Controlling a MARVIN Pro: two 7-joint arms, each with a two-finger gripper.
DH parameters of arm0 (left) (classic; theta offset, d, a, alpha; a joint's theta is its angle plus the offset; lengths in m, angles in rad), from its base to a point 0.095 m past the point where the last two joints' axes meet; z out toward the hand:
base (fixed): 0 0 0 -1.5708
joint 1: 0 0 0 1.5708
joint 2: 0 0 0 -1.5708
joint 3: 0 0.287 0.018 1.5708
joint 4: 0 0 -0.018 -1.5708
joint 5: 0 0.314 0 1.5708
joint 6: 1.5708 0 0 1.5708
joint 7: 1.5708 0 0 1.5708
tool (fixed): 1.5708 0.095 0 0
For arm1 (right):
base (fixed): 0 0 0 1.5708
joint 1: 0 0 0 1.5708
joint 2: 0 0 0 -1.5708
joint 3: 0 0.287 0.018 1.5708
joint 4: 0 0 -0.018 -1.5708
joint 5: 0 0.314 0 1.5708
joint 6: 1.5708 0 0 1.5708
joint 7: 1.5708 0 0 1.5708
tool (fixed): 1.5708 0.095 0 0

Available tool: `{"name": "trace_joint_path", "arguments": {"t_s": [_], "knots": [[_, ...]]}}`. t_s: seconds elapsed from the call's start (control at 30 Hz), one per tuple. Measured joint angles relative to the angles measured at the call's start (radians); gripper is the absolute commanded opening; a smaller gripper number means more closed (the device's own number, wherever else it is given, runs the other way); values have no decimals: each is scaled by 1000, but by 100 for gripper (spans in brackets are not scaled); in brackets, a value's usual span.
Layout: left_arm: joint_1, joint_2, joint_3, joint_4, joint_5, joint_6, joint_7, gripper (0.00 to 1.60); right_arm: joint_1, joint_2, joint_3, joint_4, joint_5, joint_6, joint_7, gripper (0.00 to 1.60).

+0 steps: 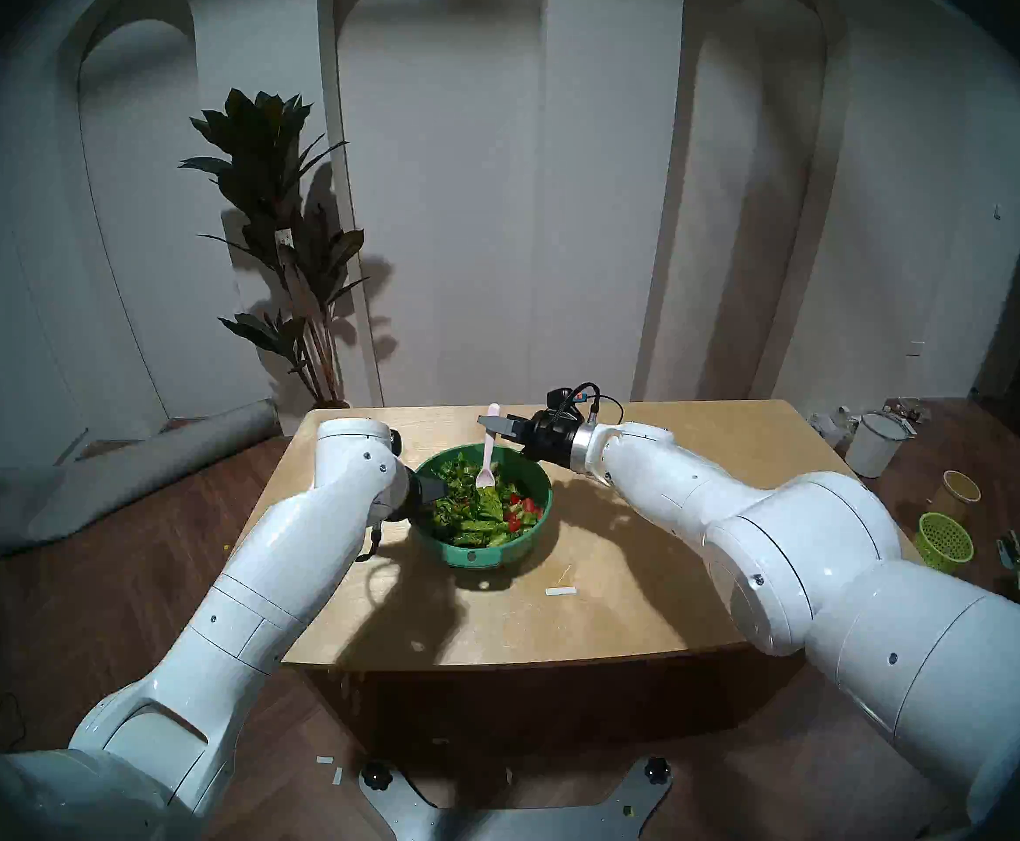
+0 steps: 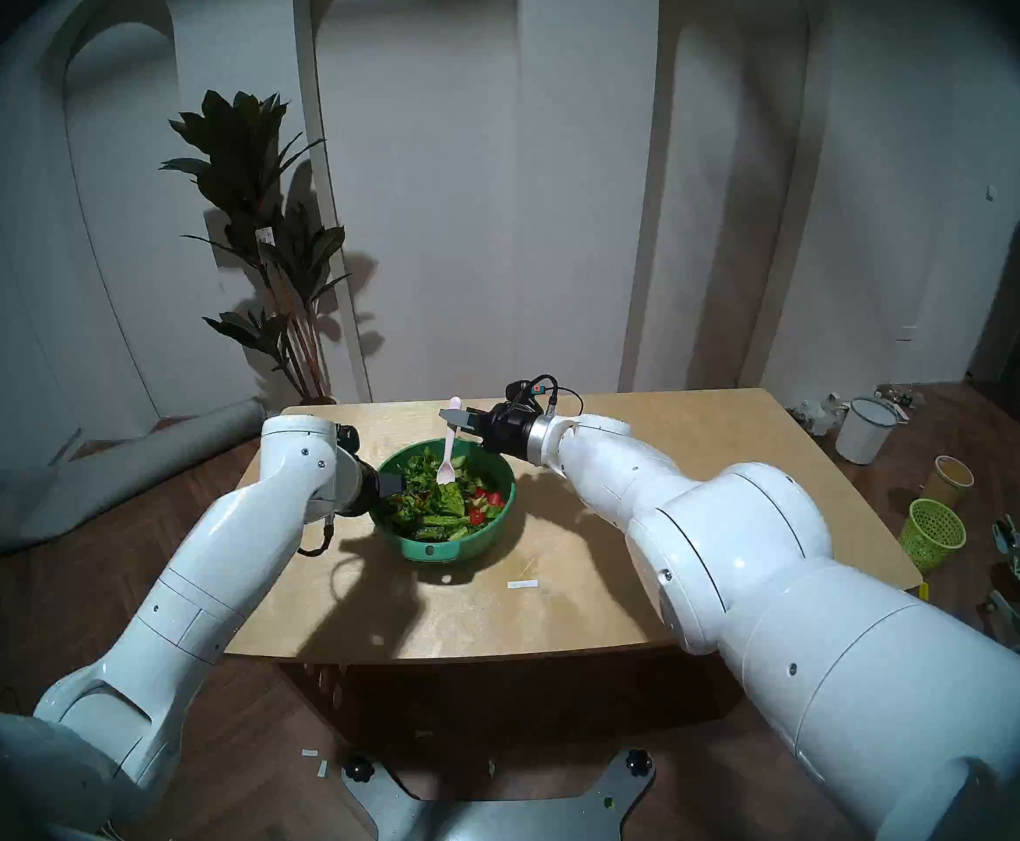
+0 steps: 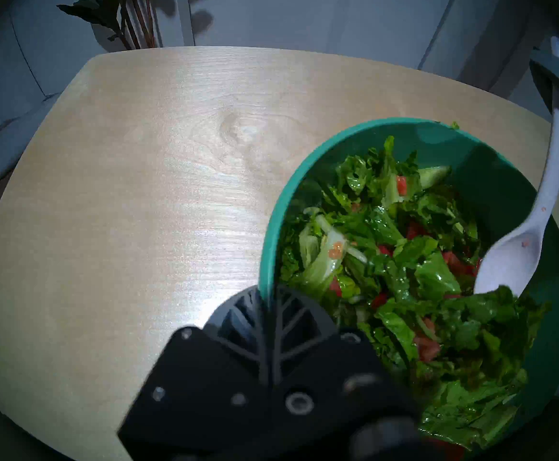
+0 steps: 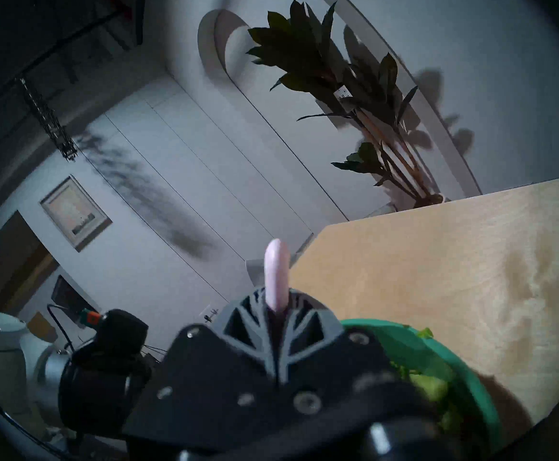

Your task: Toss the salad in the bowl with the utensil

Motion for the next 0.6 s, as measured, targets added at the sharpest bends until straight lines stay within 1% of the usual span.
{"name": "trace_joint_path", "arguments": {"t_s": [0.23,0.37,0.4,0.5,0.6], "knots": [[0,-1,-3,0,-9,0,0,0,1,2,15,-9,9,10,33,0],[0,-1,-3,1,-12,0,0,0,3,17,10,-30,5,-10,86,0],[0,-1,-4,1,-12,0,0,0,6,26,2,-43,-1,-23,118,0],[0,-1,-3,1,-11,0,0,0,8,36,-10,-61,-12,-38,151,0],[1,-1,-3,1,-9,0,0,0,11,51,-32,-95,-34,-65,203,0]]}}
